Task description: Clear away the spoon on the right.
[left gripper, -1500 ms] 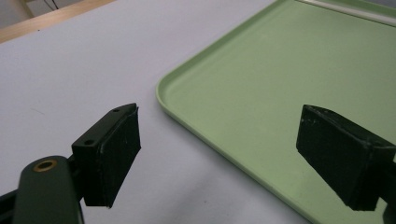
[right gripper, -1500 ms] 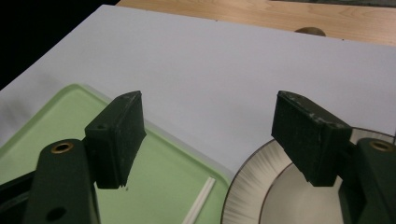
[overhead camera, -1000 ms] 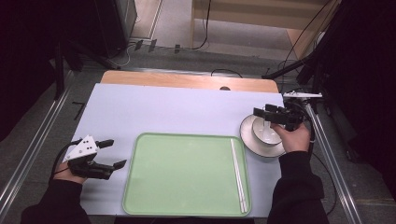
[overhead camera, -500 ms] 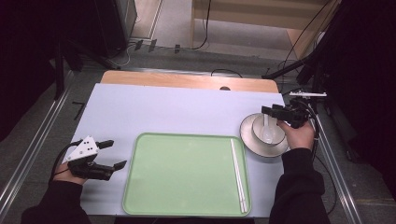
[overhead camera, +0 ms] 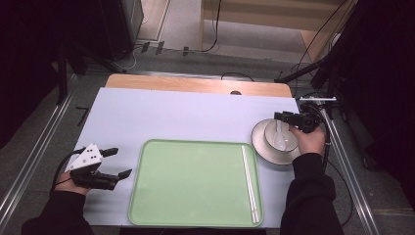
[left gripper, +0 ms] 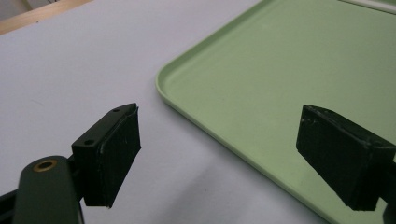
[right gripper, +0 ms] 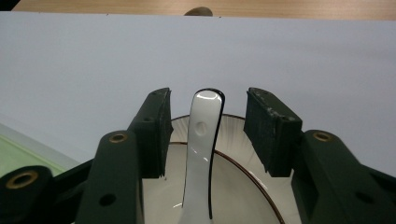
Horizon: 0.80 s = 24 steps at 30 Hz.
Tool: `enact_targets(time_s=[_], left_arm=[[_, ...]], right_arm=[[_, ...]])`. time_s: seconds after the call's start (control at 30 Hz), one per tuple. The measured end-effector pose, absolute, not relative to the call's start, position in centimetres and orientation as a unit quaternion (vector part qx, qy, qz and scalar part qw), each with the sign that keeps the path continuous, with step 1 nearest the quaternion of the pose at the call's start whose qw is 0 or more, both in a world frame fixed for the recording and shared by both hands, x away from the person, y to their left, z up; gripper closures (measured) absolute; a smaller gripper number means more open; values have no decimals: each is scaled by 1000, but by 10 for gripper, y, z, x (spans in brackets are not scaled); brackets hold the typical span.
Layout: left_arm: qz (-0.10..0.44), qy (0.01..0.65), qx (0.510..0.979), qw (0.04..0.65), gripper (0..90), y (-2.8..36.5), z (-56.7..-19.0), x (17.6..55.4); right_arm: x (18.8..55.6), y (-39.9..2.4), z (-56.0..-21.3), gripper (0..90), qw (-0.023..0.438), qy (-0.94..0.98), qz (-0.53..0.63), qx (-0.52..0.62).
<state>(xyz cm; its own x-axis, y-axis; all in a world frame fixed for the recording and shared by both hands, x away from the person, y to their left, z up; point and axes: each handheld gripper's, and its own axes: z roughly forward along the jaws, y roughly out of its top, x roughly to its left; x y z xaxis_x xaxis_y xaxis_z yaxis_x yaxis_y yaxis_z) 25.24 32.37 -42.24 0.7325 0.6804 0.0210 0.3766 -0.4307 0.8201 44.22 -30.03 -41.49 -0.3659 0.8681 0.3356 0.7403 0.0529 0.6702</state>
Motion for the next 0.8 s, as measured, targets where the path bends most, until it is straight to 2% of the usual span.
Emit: enact_targets(time_s=[0.8], left_arm=[[181, 322, 824, 429, 135, 327, -422, 248]], right_arm=[[448, -301, -421, 721, 57, 718, 401, 567]])
